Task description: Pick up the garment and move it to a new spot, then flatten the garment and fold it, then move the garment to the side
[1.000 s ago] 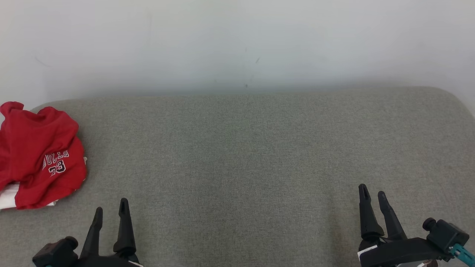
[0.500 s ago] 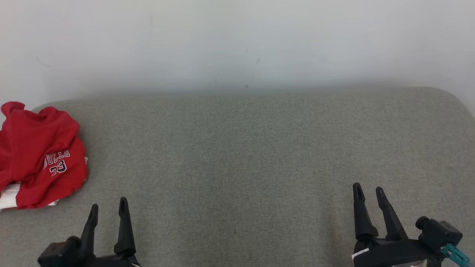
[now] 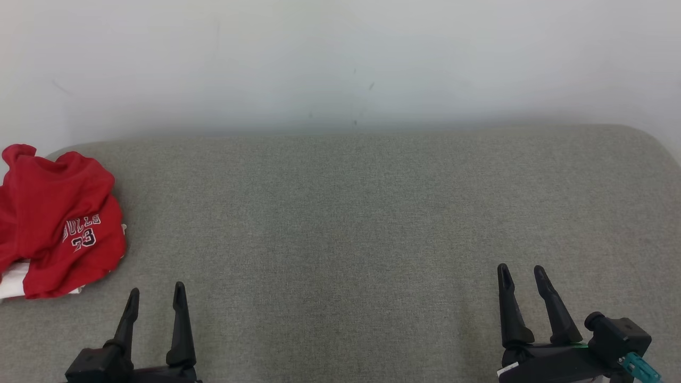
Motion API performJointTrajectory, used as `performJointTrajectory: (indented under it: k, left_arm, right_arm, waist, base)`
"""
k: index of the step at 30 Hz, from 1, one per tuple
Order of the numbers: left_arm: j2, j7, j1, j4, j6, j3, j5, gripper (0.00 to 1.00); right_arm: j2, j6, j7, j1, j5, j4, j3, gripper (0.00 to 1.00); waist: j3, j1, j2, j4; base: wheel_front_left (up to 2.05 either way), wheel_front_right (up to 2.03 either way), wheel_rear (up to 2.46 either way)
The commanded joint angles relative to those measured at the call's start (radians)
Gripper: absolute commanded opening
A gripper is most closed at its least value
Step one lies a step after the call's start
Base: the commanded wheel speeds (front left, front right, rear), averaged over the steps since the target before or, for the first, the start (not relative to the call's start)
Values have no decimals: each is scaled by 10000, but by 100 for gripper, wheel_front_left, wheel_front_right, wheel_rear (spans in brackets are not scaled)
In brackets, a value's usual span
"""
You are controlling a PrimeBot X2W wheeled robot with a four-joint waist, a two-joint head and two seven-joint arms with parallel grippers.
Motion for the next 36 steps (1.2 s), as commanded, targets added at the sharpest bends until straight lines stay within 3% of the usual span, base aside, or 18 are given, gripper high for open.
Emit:
performJointTrajectory:
  k: [1, 28, 36]
  left_arm:
    - [66, -119, 48, -108, 16, 27, 333, 100]
    - [152, -417, 252, -105, 294, 31, 2133, 100]
    - [279, -109, 487, -535, 254, 70, 2053, 100]
  right_arm:
    - [-29, 40, -109, 18, -331, -91, 27, 100]
    - [-33, 46, -618, 354, -2248, 42, -407, 100]
    - [-34, 46, -676, 425, -2326, 186, -415, 100]
  waist:
    - [17, 0, 0, -6]
    - [-13, 0, 0, 0]
    - [-86, 0, 0, -8]
  base:
    - [0, 0, 0]
    - [0, 0, 0]
    - [0, 0, 0]
